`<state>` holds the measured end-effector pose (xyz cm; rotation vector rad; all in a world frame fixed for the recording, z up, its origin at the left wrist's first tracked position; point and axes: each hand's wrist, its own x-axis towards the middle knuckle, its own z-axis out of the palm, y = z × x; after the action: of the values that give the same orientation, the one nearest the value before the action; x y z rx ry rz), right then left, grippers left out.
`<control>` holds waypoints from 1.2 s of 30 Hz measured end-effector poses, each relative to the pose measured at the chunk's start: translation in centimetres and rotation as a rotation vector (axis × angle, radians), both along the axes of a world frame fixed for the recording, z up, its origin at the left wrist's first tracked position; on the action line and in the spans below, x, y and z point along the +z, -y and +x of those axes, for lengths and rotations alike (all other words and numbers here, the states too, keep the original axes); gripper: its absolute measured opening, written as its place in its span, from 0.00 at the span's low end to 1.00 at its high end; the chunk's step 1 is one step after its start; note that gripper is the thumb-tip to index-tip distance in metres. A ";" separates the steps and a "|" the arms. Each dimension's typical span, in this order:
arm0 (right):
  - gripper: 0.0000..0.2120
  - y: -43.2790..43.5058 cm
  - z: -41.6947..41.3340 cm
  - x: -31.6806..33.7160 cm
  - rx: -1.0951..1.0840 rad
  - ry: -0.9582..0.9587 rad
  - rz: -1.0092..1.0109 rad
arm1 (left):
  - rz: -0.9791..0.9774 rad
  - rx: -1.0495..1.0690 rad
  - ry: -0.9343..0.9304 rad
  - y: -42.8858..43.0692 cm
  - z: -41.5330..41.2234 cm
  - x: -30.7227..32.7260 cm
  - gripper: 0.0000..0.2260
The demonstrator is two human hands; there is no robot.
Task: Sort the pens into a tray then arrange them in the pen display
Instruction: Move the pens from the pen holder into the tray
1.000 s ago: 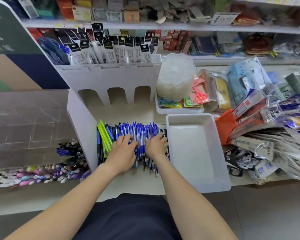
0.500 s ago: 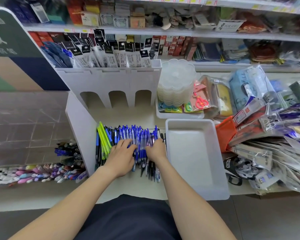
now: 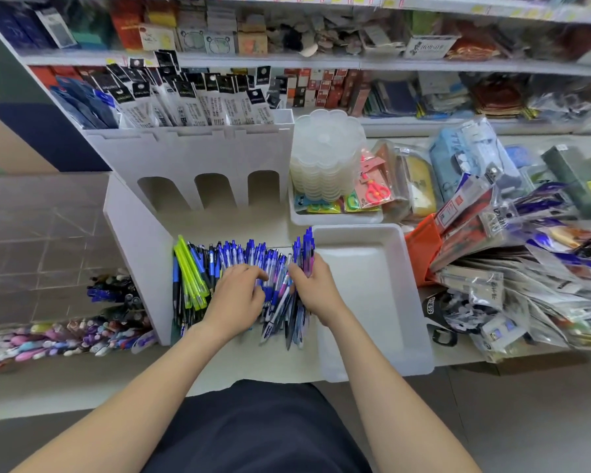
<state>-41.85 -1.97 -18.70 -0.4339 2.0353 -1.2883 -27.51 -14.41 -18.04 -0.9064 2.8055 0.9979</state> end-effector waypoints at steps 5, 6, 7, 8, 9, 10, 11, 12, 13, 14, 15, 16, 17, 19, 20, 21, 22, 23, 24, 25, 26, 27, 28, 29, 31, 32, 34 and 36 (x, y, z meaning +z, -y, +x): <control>0.06 -2.8 -2.3 2.0 -0.111 -0.044 -0.030 | 0.077 -0.027 -0.056 -2.3 -1.4 0.5 0.12; 0.06 -3.6 -2.9 1.9 -0.150 -0.064 -0.023 | 0.101 -0.033 -0.049 -2.9 -1.7 0.6 0.12; 0.06 -4.5 -3.5 2.0 -0.180 -0.095 -0.009 | 0.122 -0.043 -0.039 -3.4 -1.9 0.6 0.12; 0.06 -5.4 -3.9 1.7 -0.211 -0.128 0.009 | 0.142 -0.056 -0.027 -4.0 -2.2 0.5 0.12; 0.06 -6.3 -4.3 1.5 -0.240 -0.153 0.032 | 0.166 -0.070 -0.009 -4.5 -2.5 0.5 0.13; 0.06 -7.1 -4.4 1.0 -0.267 -0.174 0.048 | 0.198 -0.080 0.009 -5.1 -2.9 0.4 0.13; 0.06 -7.8 -4.3 0.6 -0.279 -0.187 0.069 | 0.233 -0.084 0.031 -5.7 -3.2 0.3 0.13; 0.06 -8.5 -4.2 -0.1 -0.273 -0.189 0.083 | 0.267 -0.082 0.059 -6.3 -3.6 0.2 0.13; 0.06 -8.9 -3.8 -0.9 -0.247 -0.179 0.095 | 0.293 -0.079 0.091 -6.9 -4.0 0.1 0.14; 0.06 -9.3 -3.4 -1.9 -0.208 -0.159 0.105 | 0.307 -0.082 0.122 -7.4 -4.4 -0.2 0.15; 0.07 -9.6 -3.0 -2.7 -0.164 -0.134 0.119 | 0.317 -0.085 0.156 -8.0 -4.8 -0.6 0.16; 0.08 -9.8 -2.7 -3.6 -0.125 -0.115 0.130 | 0.328 -0.080 0.193 -8.5 -5.1 -1.0 0.17; 0.09 -9.9 -2.4 -4.1 -0.090 -0.099 0.142 | 0.342 -0.068 0.232 -9.0 -5.4 -1.3 0.18; 0.13 -10.2 -1.7 -5.3 -0.050 -0.055 0.169 | 0.390 -0.027 0.293 -9.9 -5.7 -2.1 0.16; 0.14 -10.3 -1.5 -5.8 -0.035 -0.025 0.188 | 0.419 0.007 0.305 -10.3 -5.8 -2.5 0.14; 0.15 -10.4 -1.1 -6.2 -0.019 0.001 0.213 | 0.452 0.044 0.311 -10.7 -5.8 -2.8 0.11; 0.16 -10.6 -0.8 -6.5 -0.002 0.021 0.244 | 0.483 0.076 0.307 -11.1 -5.7 -3.1 0.09; 0.18 -10.7 -0.6 -6.6 0.008 0.032 0.270 | 0.508 0.106 0.296 -11.3 -5.7 -3.3 0.08; 0.20 -10.8 -0.4 -6.8 0.011 0.030 0.304 | 0.531 0.134 0.290 -11.6 -5.7 -3.4 0.09; 0.21 -10.8 -0.4 -6.6 0.010 0.024 0.329 | 0.555 0.162 0.287 -11.8 -5.7 -3.4 0.10; 0.21 -10.9 -0.3 -6.7 0.005 0.010 0.362 | 0.569 0.193 0.285 -11.9 -5.7 -3.5 0.10; 0.19 -10.9 -0.3 -6.7 -0.001 -0.012 0.387 | 0.578 0.218 0.277 -12.1 -5.8 -3.5 0.08; 0.16 -11.0 -0.3 -6.8 0.006 -0.048 0.430 | 0.576 0.238 0.272 -12.1 -5.9 -3.5 0.07; 0.12 -11.1 -0.4 -7.1 0.038 -0.094 0.476 | 0.571 0.254 0.271 -12.2 -6.0 -3.4 0.07; 0.08 -11.7 -0.7 -7.6 0.150 -0.158 0.573 | 0.577 0.281 0.266 -12.2 -6.2 -3.2 0.08; 0.09 -12.1 -1.0 -7.4 0.198 -0.155 0.603 | 0.588 0.290 0.269 -12.2 -6.4 -3.2 0.08; 0.16 -13.0 -2.0 -6.4 0.277 -0.119 0.658 | 0.597 0.302 0.270 -12.1 -6.5 -3.2 0.09; 0.20 -13.7 -3.2 -5.6 0.363 -0.113 0.737 | 0.581 0.307 0.260 -11.9 -6.7 -3.2 0.08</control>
<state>-45.07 11.74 -24.28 -0.4924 2.2154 -0.2614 -34.25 -2.48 -21.20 -1.2697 2.0212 1.4899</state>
